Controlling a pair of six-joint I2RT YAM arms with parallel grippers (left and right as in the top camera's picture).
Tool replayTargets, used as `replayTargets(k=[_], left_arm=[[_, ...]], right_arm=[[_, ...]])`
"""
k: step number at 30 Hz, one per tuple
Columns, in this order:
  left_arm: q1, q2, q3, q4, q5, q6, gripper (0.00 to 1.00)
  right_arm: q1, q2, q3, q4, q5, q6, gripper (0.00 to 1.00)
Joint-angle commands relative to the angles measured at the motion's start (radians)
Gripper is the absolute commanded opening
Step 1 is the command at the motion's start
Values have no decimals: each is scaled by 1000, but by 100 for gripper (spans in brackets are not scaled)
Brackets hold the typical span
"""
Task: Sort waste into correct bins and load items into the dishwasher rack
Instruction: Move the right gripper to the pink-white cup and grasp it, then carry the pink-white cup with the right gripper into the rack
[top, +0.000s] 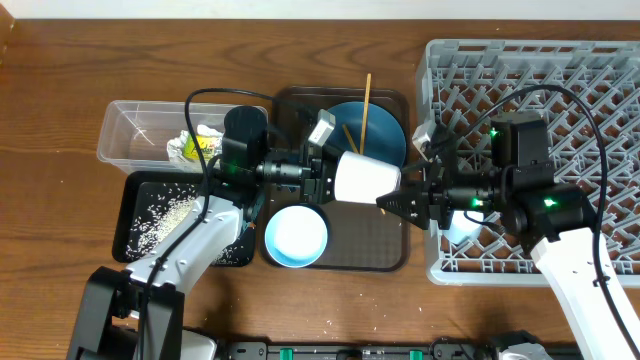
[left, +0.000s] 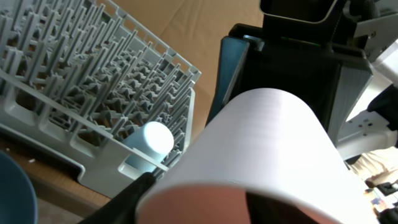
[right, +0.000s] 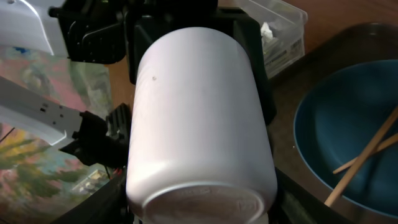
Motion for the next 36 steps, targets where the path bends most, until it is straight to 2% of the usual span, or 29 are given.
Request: replayTargets(k=[1,7,13,20,28,36], left_arm=[[-3,0,-1,6,17,11,56],[-2,0,-1,6,17,11,60],[-2,0,-1,6,17,11,60],[-2,0,-1,6,17,30,60],[-2,0,-1,-1,17,64,60],[-2,0,-1,-2,16,82,60]], right_arm=[[-8,1,0,2,18,-2,57],[-87,-13,0,-17,19,47,51],[-193,-48,0,-111,67,51,51],[-288,-103,8,-320,382,68,51],[-362,-115,110,-515,703,191,51],[-375,-115,204,-620,1003,315,50]])
